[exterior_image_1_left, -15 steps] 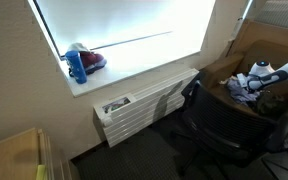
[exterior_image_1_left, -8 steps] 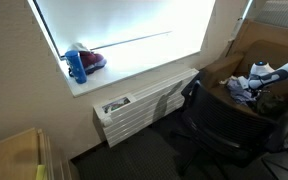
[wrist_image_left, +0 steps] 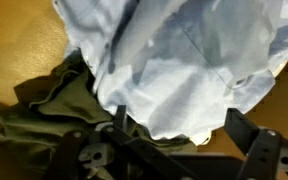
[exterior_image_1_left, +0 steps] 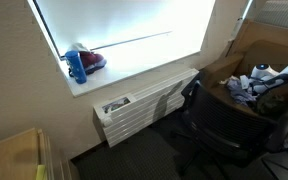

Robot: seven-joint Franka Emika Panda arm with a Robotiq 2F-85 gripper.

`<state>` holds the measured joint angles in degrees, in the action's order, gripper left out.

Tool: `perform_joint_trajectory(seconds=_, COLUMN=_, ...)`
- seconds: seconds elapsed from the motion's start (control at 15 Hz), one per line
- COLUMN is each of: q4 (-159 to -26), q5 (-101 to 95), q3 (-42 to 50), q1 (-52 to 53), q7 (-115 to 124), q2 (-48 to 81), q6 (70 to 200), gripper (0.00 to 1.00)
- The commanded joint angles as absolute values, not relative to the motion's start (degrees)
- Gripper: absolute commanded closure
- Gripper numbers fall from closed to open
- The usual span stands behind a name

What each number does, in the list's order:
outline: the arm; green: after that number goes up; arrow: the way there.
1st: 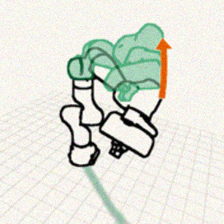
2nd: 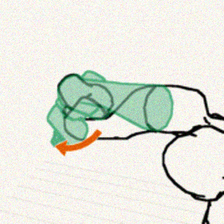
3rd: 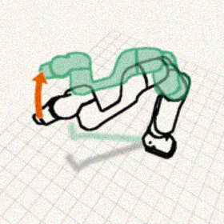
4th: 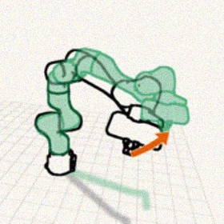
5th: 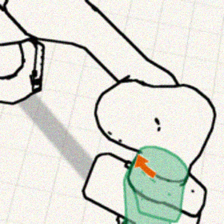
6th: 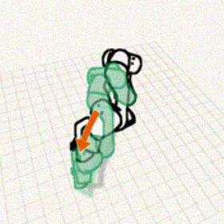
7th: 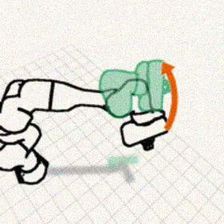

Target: Put the blue cloth on the armrest of the brown couch

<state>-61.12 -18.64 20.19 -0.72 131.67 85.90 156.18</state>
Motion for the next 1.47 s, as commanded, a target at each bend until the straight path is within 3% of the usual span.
perform_joint_trajectory(seconds=0.0, q4=-63.0, q5=-29.1, q3=24.6, q1=0.5, q7=147.0, q2=85.9, q6=159.4, gripper=0.0)
perform_joint_trajectory(seconds=0.27, q4=-59.9, q5=-33.4, q3=19.6, q1=-4.3, q7=150.2, q2=85.9, q6=146.2, gripper=0.0)
perform_joint_trajectory(seconds=0.33, q4=-61.6, q5=-32.2, q3=22.8, q1=-1.7, q7=149.8, q2=85.8, q6=151.5, gripper=0.0)
perform_joint_trajectory(seconds=0.67, q4=-66.8, q5=-32.1, q3=19.0, q1=-3.2, q7=146.4, q2=81.2, q6=148.5, gripper=0.0)
perform_joint_trajectory(seconds=0.73, q4=-67.5, q5=-32.9, q3=18.8, q1=-4.7, q7=147.6, q2=81.6, q6=158.0, gripper=0.0)
perform_joint_trajectory(seconds=1.07, q4=-66.2, q5=-32.3, q3=13.3, q1=-10.0, q7=142.8, q2=83.3, q6=172.4, gripper=0.0)
perform_joint_trajectory(seconds=1.33, q4=-66.5, q5=-33.2, q3=0.4, q1=-20.2, q7=130.2, q2=84.3, q6=175.2, gripper=0.0)
perform_joint_trajectory(seconds=1.4, q4=-65.4, q5=-32.1, q3=6.0, q1=-15.5, q7=135.7, q2=84.5, q6=174.0, gripper=0.0)
